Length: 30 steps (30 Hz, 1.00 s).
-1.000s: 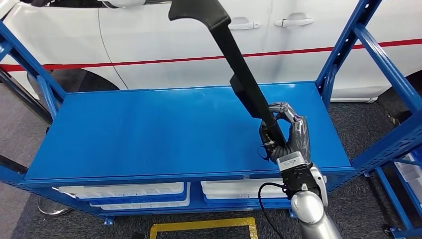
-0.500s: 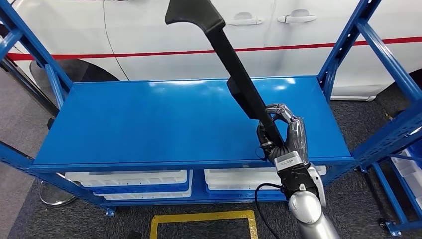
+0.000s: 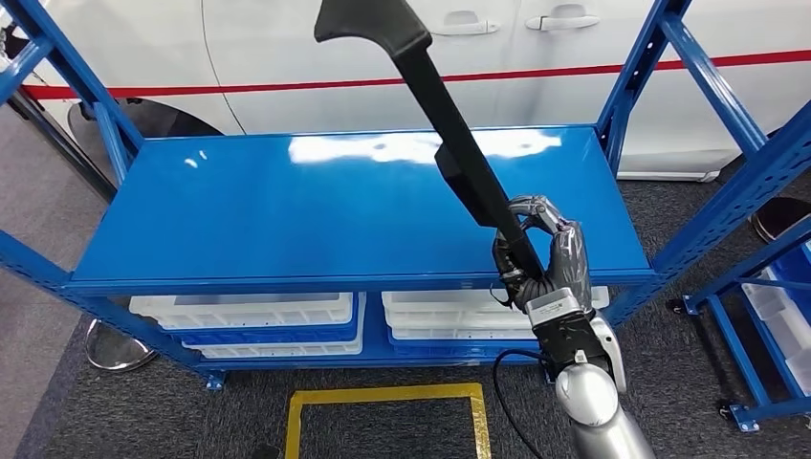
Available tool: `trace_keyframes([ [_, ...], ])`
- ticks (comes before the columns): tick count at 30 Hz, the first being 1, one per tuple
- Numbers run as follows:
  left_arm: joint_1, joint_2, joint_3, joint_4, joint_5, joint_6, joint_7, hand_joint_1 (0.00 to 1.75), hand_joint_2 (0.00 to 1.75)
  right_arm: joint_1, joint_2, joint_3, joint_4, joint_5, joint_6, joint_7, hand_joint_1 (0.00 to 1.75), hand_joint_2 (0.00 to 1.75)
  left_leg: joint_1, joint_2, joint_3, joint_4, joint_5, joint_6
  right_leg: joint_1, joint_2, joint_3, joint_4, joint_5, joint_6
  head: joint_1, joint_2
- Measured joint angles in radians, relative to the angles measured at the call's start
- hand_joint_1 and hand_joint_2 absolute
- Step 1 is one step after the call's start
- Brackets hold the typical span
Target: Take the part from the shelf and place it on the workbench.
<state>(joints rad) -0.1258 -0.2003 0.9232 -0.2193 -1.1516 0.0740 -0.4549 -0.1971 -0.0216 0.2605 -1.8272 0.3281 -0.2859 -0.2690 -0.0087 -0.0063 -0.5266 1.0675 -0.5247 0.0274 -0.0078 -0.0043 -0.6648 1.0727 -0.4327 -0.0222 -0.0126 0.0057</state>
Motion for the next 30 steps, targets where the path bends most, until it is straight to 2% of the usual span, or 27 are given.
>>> trace_keyframes([
  [1, -0.002, 0.000, 0.000, 0.000, 0.000, 0.000, 0.000, 0.00, 1.75, -0.001, 0.000, 0.000, 0.000, 0.000, 0.000, 0.000, 1.75, 1.75, -0.005, 0.000, 0.021, -0.038, -0.006, 0.007, -0.004, -0.001, 0.000, -0.004, 0.008, 0.006, 0.000, 0.000],
  [2, -0.002, 0.001, 0.000, 0.000, 0.000, 0.000, 0.000, 0.00, 1.75, -0.002, 0.000, 0.000, 0.000, 0.000, -0.001, 0.000, 1.75, 1.75, -0.010, 0.000, 0.026, -0.054, -0.002, 0.011, -0.009, -0.002, 0.001, -0.011, 0.017, 0.013, 0.000, 0.000],
  [4, -0.002, 0.001, 0.000, 0.000, 0.000, 0.000, 0.001, 0.00, 1.75, -0.001, 0.000, 0.000, 0.000, 0.000, -0.001, 0.001, 1.75, 1.75, -0.012, 0.003, 0.027, -0.082, 0.027, 0.022, -0.014, -0.001, -0.001, -0.020, 0.025, 0.024, 0.000, 0.000],
  [5, -0.001, 0.001, 0.000, 0.000, 0.000, 0.000, 0.001, 0.00, 1.75, -0.001, 0.000, 0.000, 0.001, 0.000, 0.000, 0.001, 1.75, 1.75, -0.011, 0.006, 0.026, -0.097, 0.044, 0.027, -0.014, 0.000, -0.005, -0.012, 0.009, 0.027, 0.000, 0.000],
  [6, -0.001, 0.001, 0.000, 0.000, 0.000, 0.000, 0.001, 0.00, 1.75, -0.001, 0.000, 0.000, 0.001, 0.000, 0.000, 0.002, 1.75, 1.75, -0.009, 0.009, 0.022, -0.111, 0.061, 0.031, -0.013, 0.002, -0.014, 0.015, -0.024, 0.029, 0.000, 0.000],
  [8, -0.002, 0.000, 0.000, 0.000, 0.000, -0.001, 0.002, 0.00, 1.75, -0.002, 0.000, 0.000, 0.002, 0.000, 0.000, 0.002, 1.75, 1.75, -0.008, 0.012, 0.002, -0.114, 0.081, 0.034, -0.014, 0.003, -0.038, 0.115, -0.114, 0.034, 0.000, 0.000],
  [9, -0.001, 0.000, 0.000, 0.000, 0.000, -0.001, 0.003, 0.00, 1.75, -0.002, 0.000, 0.000, 0.002, 0.000, 0.000, 0.003, 1.75, 1.75, -0.008, 0.013, -0.011, -0.109, 0.088, 0.033, -0.015, 0.003, -0.047, 0.168, -0.142, 0.037, 0.000, 0.000],
  [10, -0.001, -0.001, 0.000, 0.000, 0.000, -0.001, 0.003, 0.00, 1.75, -0.001, 0.000, 0.000, 0.002, 0.000, 0.000, 0.004, 1.75, 1.75, -0.007, 0.013, -0.026, -0.103, 0.094, 0.031, -0.016, 0.003, -0.047, 0.201, -0.147, 0.040, 0.000, 0.000],
  [11, 0.000, -0.001, 0.000, 0.000, 0.000, -0.001, 0.003, 0.00, 1.75, -0.001, 0.000, 0.000, 0.002, 0.000, 0.000, 0.004, 1.75, 1.75, -0.005, 0.014, -0.041, -0.094, 0.098, 0.028, -0.017, 0.002, -0.033, 0.206, -0.132, 0.044, 0.000, 0.000],
  [12, 0.000, -0.002, 0.000, 0.000, 0.000, -0.001, 0.003, 0.00, 1.75, -0.001, 0.000, 0.000, 0.002, 0.000, 0.000, 0.005, 1.75, 1.75, -0.003, 0.015, -0.058, -0.082, 0.102, 0.024, -0.019, 0.002, -0.004, 0.178, -0.108, 0.049, 0.000, 0.000],
  [14, -0.001, -0.003, 0.000, 0.000, 0.000, -0.001, 0.004, 0.00, 1.75, -0.002, 0.000, 0.000, 0.002, -0.001, 0.000, 0.005, 1.75, 1.75, 0.000, 0.015, -0.094, -0.049, 0.105, 0.015, -0.021, 0.001, 0.074, 0.070, -0.089, 0.055, 0.000, 0.000],
  [15, 0.000, -0.003, 0.000, 0.000, 0.000, -0.001, 0.004, 0.00, 1.75, -0.001, 0.000, 0.000, 0.001, -0.001, -0.001, 0.006, 1.75, 1.75, 0.000, 0.014, -0.107, -0.033, 0.105, 0.009, -0.020, 0.002, 0.100, 0.031, -0.092, 0.053, 0.000, 0.000],
  [16, 0.000, -0.003, 0.000, 0.000, 0.000, -0.001, 0.005, 0.00, 1.75, -0.001, 0.000, 0.000, 0.000, -0.001, -0.001, 0.006, 1.75, 1.75, -0.001, 0.014, -0.117, -0.020, 0.106, 0.004, -0.018, 0.003, 0.110, 0.009, -0.102, 0.048, 0.000, 0.000],
  [19, 0.003, -0.003, 0.000, 0.000, 0.000, -0.001, 0.006, 0.00, 1.75, 0.000, 0.000, 0.000, -0.001, -0.001, -0.001, 0.006, 1.75, 1.75, 0.002, 0.012, -0.132, -0.003, 0.112, -0.009, -0.013, 0.005, 0.098, 0.009, -0.093, 0.019, -0.001, 0.000],
  [20, 0.003, -0.003, 0.000, 0.000, 0.000, -0.001, 0.006, 0.00, 1.75, 0.000, 0.001, 0.000, -0.001, -0.002, -0.001, 0.007, 1.75, 1.75, 0.004, 0.011, -0.140, 0.010, 0.097, -0.015, -0.013, 0.004, 0.091, 0.008, -0.086, 0.009, -0.001, 0.000],
  [21, 0.003, -0.002, 0.000, 0.000, 0.000, -0.001, 0.007, 0.00, 1.75, -0.001, 0.001, 0.000, -0.001, -0.002, -0.001, 0.007, 1.75, 1.75, 0.007, 0.011, -0.151, 0.039, 0.066, -0.020, -0.014, 0.002, 0.083, 0.007, -0.077, 0.001, -0.002, 0.000],
  [22, 0.003, -0.002, 0.000, 0.000, 0.001, -0.001, 0.007, 0.00, 1.75, -0.001, 0.001, 0.000, -0.001, -0.002, -0.001, 0.007, 1.75, 1.75, 0.009, 0.010, -0.166, 0.085, 0.023, -0.025, -0.013, 0.001, 0.074, 0.007, -0.068, -0.004, -0.002, 0.000],
  [24, 0.004, -0.002, 0.000, 0.000, 0.001, -0.001, 0.007, 0.00, 1.75, -0.001, 0.001, 0.000, -0.001, -0.004, -0.001, 0.007, 1.75, 1.75, 0.013, 0.010, -0.196, 0.201, -0.055, -0.031, -0.009, 0.000, 0.051, 0.007, -0.051, -0.009, -0.002, 0.000],
  [25, 0.004, -0.002, 0.000, 0.000, 0.001, -0.001, 0.007, 0.00, 1.75, -0.001, 0.001, 0.000, -0.001, -0.004, -0.001, 0.007, 1.75, 1.75, 0.014, 0.010, -0.198, 0.239, -0.069, -0.031, -0.006, 0.000, 0.039, 0.007, -0.042, -0.009, -0.002, 0.000],
  [26, 0.004, -0.002, 0.000, 0.000, 0.001, -0.001, 0.007, 0.00, 1.75, 0.000, 0.001, 0.000, -0.001, -0.005, 0.000, 0.007, 1.75, 1.75, 0.014, 0.010, -0.187, 0.249, -0.063, -0.029, -0.003, 0.000, 0.028, 0.008, -0.033, -0.010, -0.002, 0.000],
  [27, 0.004, -0.002, 0.000, 0.000, 0.002, -0.001, 0.007, 0.00, 1.75, 0.000, 0.001, 0.000, -0.001, -0.005, 0.000, 0.007, 1.75, 1.75, 0.013, 0.010, -0.158, 0.223, -0.042, -0.023, 0.000, 0.000, 0.017, 0.007, -0.024, -0.009, -0.002, 0.000],
  [28, 0.003, -0.002, 0.000, 0.000, 0.002, -0.001, 0.007, 0.00, 1.75, 0.000, 0.001, 0.000, -0.002, -0.006, 0.000, 0.007, 1.75, 1.75, 0.011, 0.009, -0.113, 0.168, -0.018, -0.014, 0.002, 0.001, 0.008, 0.007, -0.016, -0.009, -0.002, 0.000],
  [30, 0.000, -0.001, 0.000, 0.000, 0.002, 0.000, 0.007, 0.00, 1.75, 0.001, 0.001, 0.000, -0.005, -0.006, 0.000, 0.007, 1.75, 1.75, 0.001, 0.008, -0.019, 0.029, -0.002, 0.004, 0.003, 0.001, -0.003, 0.003, 0.001, -0.005, -0.002, 0.000],
])
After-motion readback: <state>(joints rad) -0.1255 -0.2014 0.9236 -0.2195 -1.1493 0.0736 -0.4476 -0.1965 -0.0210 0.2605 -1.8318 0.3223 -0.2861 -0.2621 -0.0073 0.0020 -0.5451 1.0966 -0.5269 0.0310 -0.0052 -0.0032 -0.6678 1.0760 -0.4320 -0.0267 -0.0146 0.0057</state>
